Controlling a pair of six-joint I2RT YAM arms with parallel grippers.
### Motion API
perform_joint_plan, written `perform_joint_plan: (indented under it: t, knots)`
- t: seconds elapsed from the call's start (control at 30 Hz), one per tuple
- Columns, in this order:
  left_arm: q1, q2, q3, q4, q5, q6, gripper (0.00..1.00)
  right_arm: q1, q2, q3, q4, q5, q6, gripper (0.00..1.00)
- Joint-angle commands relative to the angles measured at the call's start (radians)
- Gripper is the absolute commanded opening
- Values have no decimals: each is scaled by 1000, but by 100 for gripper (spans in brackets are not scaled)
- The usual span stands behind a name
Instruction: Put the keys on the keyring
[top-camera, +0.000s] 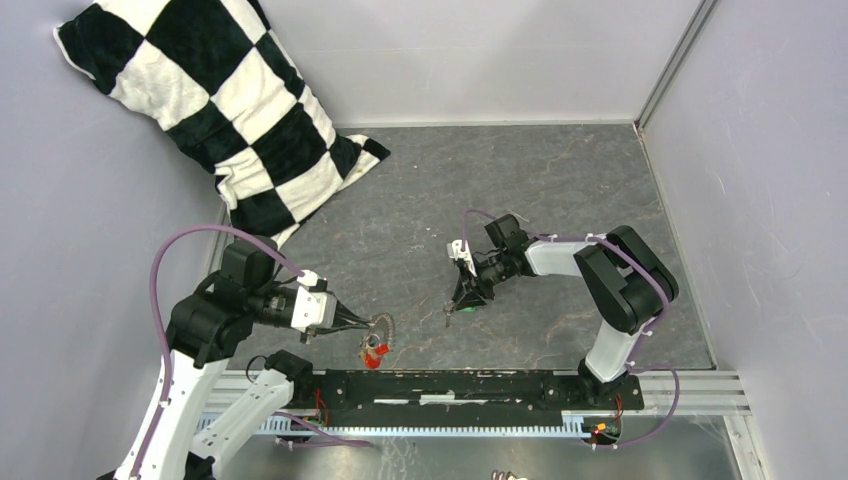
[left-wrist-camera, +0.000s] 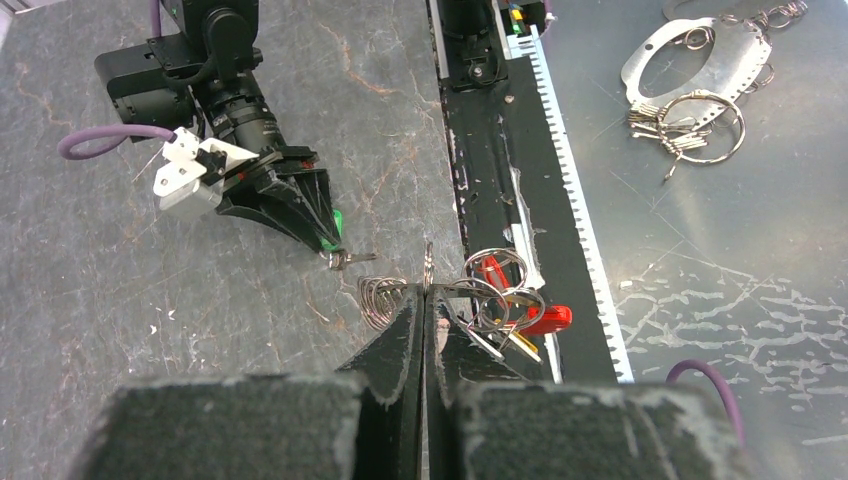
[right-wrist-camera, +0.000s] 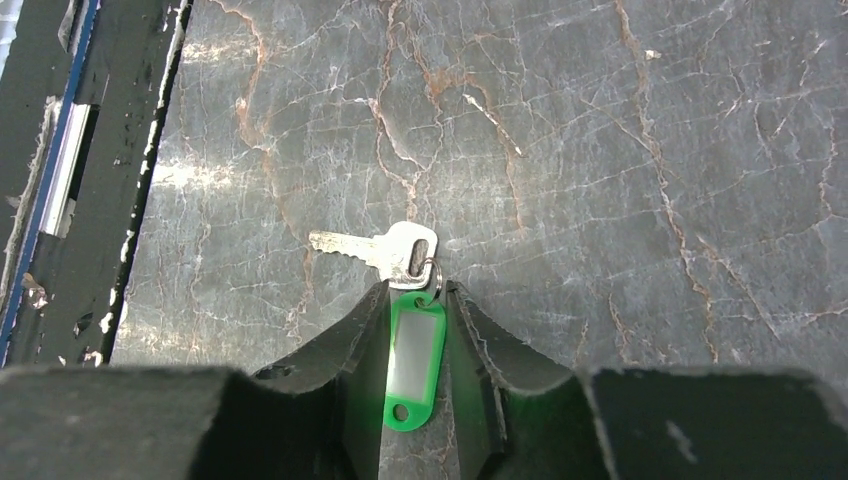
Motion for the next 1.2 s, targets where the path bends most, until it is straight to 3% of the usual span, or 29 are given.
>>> perform_joint_plan:
  t: [0.0, 0.13, 0.4, 0.5, 0.6, 0.67, 0.8, 1.0, 1.17]
  knots:
    - [-3, -8, 31, 9, 12, 16, 2, -5, -27, 10, 12, -19, -2, 31]
    - [-3, -13, 29, 10, 6, 16, 2, -6, -20, 13, 11, -27, 3, 24]
    - [-3, -14, 25, 9, 3, 19, 2, -5, -33, -12, 47, -31, 37, 22]
    - [-3, -12, 25, 9, 6, 21, 2, -5, -45, -28, 88, -21, 73, 14]
    - [-3, -14, 23, 10, 6, 22, 2, -6, -52, -51, 140, 8, 138, 1]
    - [-2, -14, 20, 9, 5, 23, 2, -2, -75, -86, 221, 26, 194, 1]
    - [-3, -14, 12, 23, 0, 7, 2, 28, -215, -225, 464, 89, 355, 0]
    - [-4, -21, -3, 106, -7, -92, 2, 195, -479, -292, 460, 276, 385, 0]
    - [-4, 14, 2, 116, 45, -141, 2, 339, -717, -241, 375, 499, 358, 0]
